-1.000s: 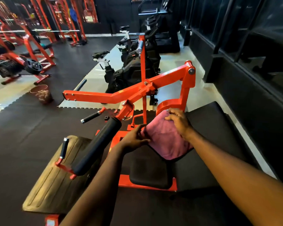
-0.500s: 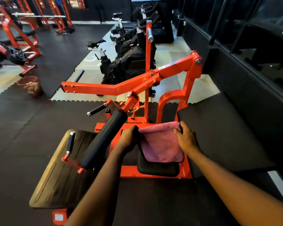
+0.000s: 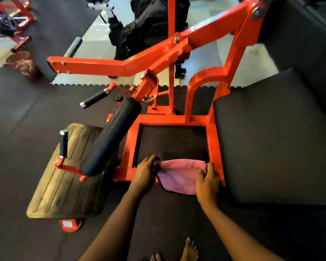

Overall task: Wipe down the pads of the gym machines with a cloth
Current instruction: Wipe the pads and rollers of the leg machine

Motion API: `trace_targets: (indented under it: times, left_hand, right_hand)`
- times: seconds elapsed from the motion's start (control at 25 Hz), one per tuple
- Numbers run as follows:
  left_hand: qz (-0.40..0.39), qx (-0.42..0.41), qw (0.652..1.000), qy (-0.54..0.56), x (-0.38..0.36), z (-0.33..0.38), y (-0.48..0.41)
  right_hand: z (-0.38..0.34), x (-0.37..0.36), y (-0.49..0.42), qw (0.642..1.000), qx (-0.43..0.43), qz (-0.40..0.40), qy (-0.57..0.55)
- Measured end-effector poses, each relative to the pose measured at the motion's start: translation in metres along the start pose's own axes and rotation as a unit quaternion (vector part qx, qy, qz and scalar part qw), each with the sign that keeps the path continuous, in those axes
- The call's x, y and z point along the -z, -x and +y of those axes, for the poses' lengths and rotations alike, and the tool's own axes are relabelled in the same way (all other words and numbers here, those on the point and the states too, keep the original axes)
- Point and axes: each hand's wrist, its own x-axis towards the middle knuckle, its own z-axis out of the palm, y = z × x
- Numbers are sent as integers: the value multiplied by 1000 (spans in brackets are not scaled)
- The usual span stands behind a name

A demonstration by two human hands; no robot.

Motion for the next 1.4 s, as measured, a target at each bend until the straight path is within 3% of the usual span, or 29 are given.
trace_targets:
  times: [0.12,0.28,0.52,0.6,0.76,0.92,1.04,1.16,1.2,1.4]
  left_hand:
    - [-4,0,1000,-10,-48,-44,-18]
    - [-73,-10,997,-25,-130,-131,-62]
    - [-29,102,994,-37,-232,-249,-121]
    - [-34,116,993,10,-258,-270,-130]
    - [63,103,981,151,-290,-283,-137]
    - [75,99,974,189,-296,-280,-134]
    - [68,112,975,177,-294,-275,-128]
    - [76,107,977,169,-296,-281,-133]
    - [78,107,978,163,-297,-282,-133]
    - [85,114,974,174,-294,-277,-130]
  right_hand:
    - [45,-42,-13,998,59,4,-3]
    - [117,-115,-50,991,120,-27,-46]
    - [188,-179,-114,969,220,-80,-80]
    - [197,-181,-139,953,246,-114,-136]
    - [203,-169,-177,945,267,-121,-148]
    - [190,-154,-205,970,236,-61,13]
    - [193,-165,-203,976,149,24,157]
    - [227,-215,-183,932,131,-130,312]
    - [237,-228,-177,922,140,-140,332]
    - [256,-235,-149,933,133,-61,328]
